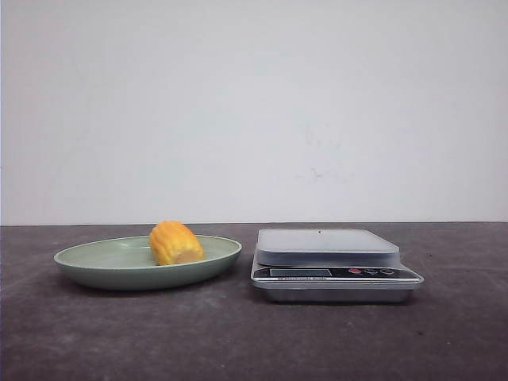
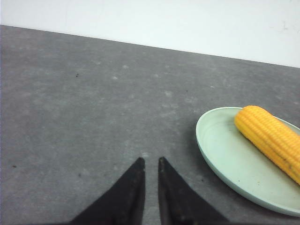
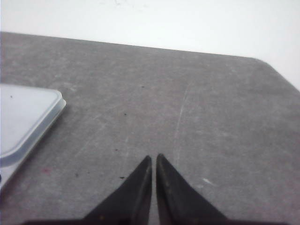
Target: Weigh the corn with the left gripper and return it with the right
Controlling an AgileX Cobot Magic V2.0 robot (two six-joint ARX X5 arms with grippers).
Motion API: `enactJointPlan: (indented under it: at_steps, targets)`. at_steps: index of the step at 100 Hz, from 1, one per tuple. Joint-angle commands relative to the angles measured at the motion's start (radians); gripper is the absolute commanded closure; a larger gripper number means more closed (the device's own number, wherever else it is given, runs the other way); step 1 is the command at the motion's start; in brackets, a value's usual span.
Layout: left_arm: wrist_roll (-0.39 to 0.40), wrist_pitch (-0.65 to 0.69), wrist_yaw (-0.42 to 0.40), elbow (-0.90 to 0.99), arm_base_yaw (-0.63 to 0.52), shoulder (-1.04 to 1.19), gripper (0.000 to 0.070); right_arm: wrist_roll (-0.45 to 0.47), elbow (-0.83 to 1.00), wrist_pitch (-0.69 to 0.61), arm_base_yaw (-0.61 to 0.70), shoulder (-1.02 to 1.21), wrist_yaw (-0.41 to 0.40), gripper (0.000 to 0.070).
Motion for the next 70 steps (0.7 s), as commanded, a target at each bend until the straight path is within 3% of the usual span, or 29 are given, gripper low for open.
enactJointPlan:
  at_steps: [1,27,49,62,70]
  targets:
    - [0.012,-0.004,0.001,-0.017,0.002,-0.001,0.07,0.058,-0.003,0.014,-0.002,0.0,0.003,0.069]
    - [0.01,-0.003,-0.001,-0.016,0.002,-0.001,0.07,0.085,-0.003,0.001,-0.001,0.0,0.002,0.069]
    - [-0.16,0.06,0.015,-0.008,0.002,-0.001,0.0697,0.213,0.044,-0.003,-0.001,0.001,-0.015,0.0696]
    - [-0.279,0.035,0.039,0.104,0.002,0.026,0.069,0.268,0.209,-0.085,0.0,0.059,-0.015,0.0697]
    - [-0.29,0.002,0.048,0.218,0.002,0.097,0.069,0.266,0.34,-0.131,0.0,0.147,-0.016,0.0697]
